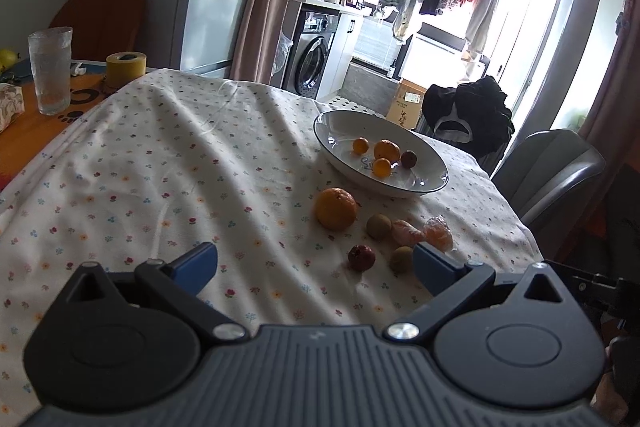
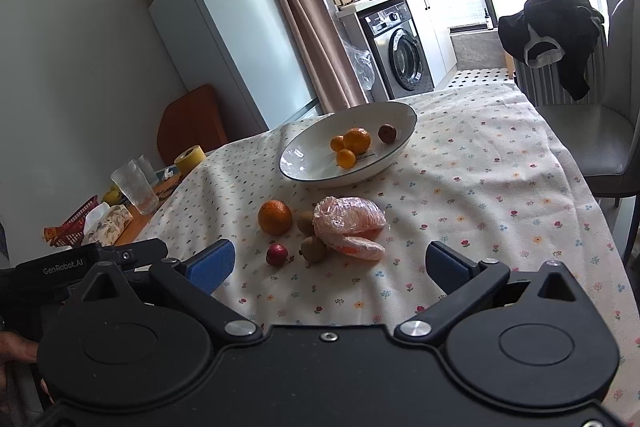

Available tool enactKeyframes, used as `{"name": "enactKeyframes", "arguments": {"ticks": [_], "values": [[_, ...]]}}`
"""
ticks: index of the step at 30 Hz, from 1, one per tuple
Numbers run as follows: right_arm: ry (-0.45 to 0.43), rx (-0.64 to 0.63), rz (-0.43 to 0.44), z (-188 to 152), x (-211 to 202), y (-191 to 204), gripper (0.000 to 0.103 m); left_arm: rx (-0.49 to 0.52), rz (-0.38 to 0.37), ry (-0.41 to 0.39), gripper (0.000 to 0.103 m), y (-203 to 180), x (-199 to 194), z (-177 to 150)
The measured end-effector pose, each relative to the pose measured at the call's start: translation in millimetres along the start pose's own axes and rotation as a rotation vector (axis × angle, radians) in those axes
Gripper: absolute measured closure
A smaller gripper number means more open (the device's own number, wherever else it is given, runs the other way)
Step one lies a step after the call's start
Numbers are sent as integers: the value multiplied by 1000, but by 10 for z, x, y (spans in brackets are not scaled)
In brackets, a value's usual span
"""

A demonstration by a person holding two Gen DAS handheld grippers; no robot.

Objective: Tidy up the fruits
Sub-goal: 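Close the left tool on a red plum while the right tool approaches a plastic-wrapped item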

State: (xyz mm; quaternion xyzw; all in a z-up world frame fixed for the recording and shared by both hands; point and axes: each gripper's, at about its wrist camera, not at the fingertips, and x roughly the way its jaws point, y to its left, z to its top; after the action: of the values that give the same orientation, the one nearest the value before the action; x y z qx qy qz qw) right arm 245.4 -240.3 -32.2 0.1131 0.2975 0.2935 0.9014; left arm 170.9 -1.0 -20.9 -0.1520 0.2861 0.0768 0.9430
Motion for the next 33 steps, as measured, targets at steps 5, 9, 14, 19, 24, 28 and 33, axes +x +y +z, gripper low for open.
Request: {"name": "enactKeyframes", "arguments": {"ticks": [5,9,14,19,24,28,33], "values": [[5,-5,-4,7,94,-41,0,-3,-24,10,4,-12,142,-11],[4,-5,-1,14,167,-77,0,1,-41,18,12,-31,253,-11],[11,-12,-3,38,269,-100,1,7,-59,39,29,-60,429,-31],[11,2,-13,92,384,-151,8,-5,-73,66,42,-53,606,-50],[27,15,-8,104,479,-195,16,-5,-86,86,48,-75,716,-38],[35,19,-4,120,537,-211,18,2,-95,100,54,-133,795,-45],[46,21,4,133,599,-205,17,13,-95,121,59,-224,917,-57]]}}
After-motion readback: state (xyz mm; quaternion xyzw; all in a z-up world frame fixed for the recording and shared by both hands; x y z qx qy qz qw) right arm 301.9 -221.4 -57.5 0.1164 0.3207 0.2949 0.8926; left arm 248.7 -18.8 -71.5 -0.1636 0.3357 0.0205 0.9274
